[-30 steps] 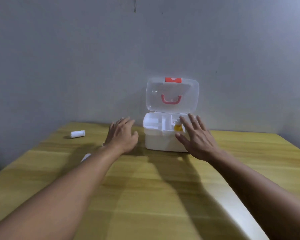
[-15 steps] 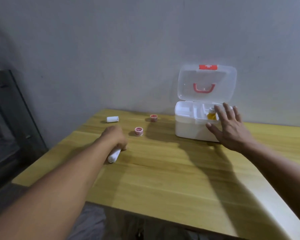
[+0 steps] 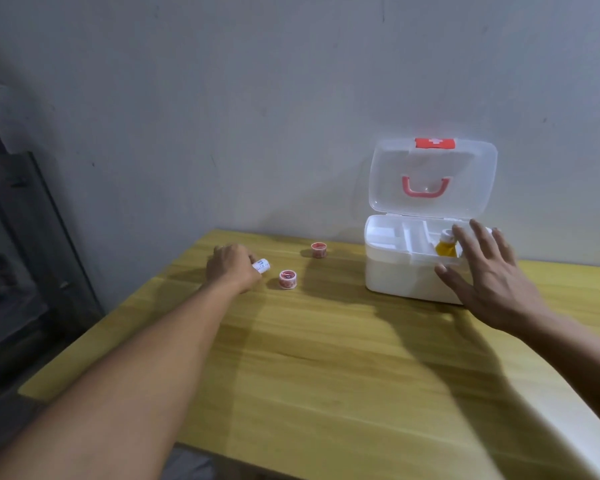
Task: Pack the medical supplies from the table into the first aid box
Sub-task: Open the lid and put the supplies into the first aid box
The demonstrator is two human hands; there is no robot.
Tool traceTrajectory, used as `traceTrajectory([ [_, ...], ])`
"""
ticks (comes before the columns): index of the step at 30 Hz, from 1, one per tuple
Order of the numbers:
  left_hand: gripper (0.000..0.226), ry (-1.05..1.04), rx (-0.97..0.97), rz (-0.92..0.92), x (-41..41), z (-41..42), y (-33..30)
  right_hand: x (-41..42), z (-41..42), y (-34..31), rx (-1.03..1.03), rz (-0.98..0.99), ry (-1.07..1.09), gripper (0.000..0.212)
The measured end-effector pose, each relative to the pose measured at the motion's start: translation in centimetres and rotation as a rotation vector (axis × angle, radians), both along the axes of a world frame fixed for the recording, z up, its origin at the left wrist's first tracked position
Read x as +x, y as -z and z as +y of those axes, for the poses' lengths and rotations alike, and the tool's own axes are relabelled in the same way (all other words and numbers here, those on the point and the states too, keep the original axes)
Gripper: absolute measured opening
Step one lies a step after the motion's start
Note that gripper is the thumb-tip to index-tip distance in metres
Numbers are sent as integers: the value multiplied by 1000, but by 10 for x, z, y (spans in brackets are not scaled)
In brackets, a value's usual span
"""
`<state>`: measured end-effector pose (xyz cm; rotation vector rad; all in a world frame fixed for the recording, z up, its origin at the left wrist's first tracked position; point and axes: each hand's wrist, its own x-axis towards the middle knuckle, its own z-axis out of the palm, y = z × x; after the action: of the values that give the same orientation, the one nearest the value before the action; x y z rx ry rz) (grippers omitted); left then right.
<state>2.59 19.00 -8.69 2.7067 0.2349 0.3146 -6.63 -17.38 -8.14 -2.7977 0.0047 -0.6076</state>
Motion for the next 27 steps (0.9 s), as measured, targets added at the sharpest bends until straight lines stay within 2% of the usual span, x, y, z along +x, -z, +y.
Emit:
traceTrajectory([
  [2,25,22,98,15,13,3,0,0,0,0,-2,-2,7,79],
  [4,31,36,110,64,28,8,2,1,1,1,-9,-15,8,81],
  [8,44,72,-44,150,49,22,4,4,1,2,-35,-33,-5,82],
  [10,39,99,-126,117,51,25,6,6,-1,4,-51,-32,6,81],
  [13,25,106,-128,56,48,15,1,8,-2,8,-73,-47,27,77],
  [16,28,174,-132,-18,46,-15,-14,10,-3,9,-88,-63,34,76],
  [20,28,405,-205,-81,30,-80,-49,13,-5,11,-121,-70,36,80],
  [23,27,539,-216,-93,24,-130,-67,12,-4,10,-116,-79,34,82],
  [27,36,605,-211,-54,24,-182,-71,8,-1,7,-82,-74,24,82],
])
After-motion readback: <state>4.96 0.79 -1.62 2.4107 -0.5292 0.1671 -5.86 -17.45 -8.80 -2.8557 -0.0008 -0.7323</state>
